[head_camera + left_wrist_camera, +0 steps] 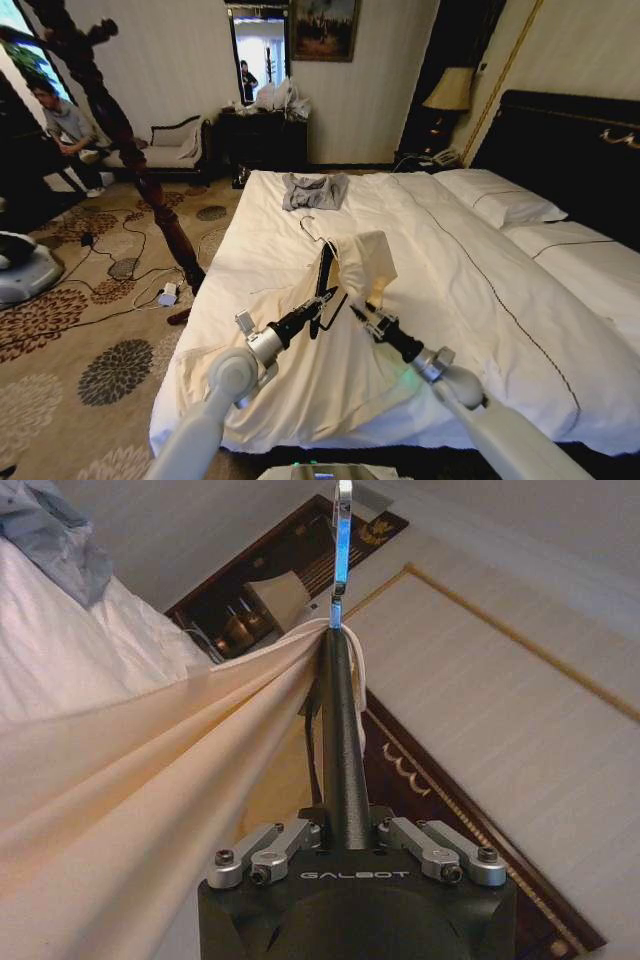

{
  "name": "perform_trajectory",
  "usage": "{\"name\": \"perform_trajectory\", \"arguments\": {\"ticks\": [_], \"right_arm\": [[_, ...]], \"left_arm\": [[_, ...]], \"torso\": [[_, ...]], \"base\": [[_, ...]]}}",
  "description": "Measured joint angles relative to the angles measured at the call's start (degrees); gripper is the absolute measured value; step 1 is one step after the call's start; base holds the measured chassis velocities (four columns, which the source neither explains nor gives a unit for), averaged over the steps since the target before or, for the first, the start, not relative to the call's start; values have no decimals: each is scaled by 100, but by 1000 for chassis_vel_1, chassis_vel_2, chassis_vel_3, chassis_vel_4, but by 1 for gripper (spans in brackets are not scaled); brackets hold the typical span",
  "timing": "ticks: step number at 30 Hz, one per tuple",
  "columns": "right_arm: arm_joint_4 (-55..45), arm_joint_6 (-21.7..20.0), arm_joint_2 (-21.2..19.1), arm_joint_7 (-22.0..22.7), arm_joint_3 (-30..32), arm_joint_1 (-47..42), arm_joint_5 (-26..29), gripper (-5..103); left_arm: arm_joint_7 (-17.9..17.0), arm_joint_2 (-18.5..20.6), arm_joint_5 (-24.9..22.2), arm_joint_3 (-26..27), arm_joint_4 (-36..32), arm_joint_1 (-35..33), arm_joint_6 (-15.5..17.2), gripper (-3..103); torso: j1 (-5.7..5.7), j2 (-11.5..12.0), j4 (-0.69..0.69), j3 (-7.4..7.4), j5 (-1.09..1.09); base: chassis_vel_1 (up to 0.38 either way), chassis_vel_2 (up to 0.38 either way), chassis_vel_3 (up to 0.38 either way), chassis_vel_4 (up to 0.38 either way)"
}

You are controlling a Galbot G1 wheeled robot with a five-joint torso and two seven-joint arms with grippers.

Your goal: Pick up the clothes from the bed and hang them on the clothes hanger.

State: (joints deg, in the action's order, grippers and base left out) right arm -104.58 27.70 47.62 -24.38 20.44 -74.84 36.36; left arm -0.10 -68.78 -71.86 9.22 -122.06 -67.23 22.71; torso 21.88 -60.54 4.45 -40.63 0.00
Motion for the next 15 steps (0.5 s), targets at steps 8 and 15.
{"name": "perform_trajectory", "arguments": {"ticks": [8, 15], "right_arm": [[-459, -579, -172, 739, 355, 262, 441, 76], [-730, -1008, -576, 856, 195, 419, 569, 96]], "left_arm": [[58, 459, 251, 15, -145, -112, -18, 19], [44, 649, 251, 75, -251, -53, -25, 19]], "torso": [[0, 0, -1, 0, 0], [0, 1, 0, 0, 1]], "base": [[0, 0, 0, 0], [0, 0, 0, 0]]}}
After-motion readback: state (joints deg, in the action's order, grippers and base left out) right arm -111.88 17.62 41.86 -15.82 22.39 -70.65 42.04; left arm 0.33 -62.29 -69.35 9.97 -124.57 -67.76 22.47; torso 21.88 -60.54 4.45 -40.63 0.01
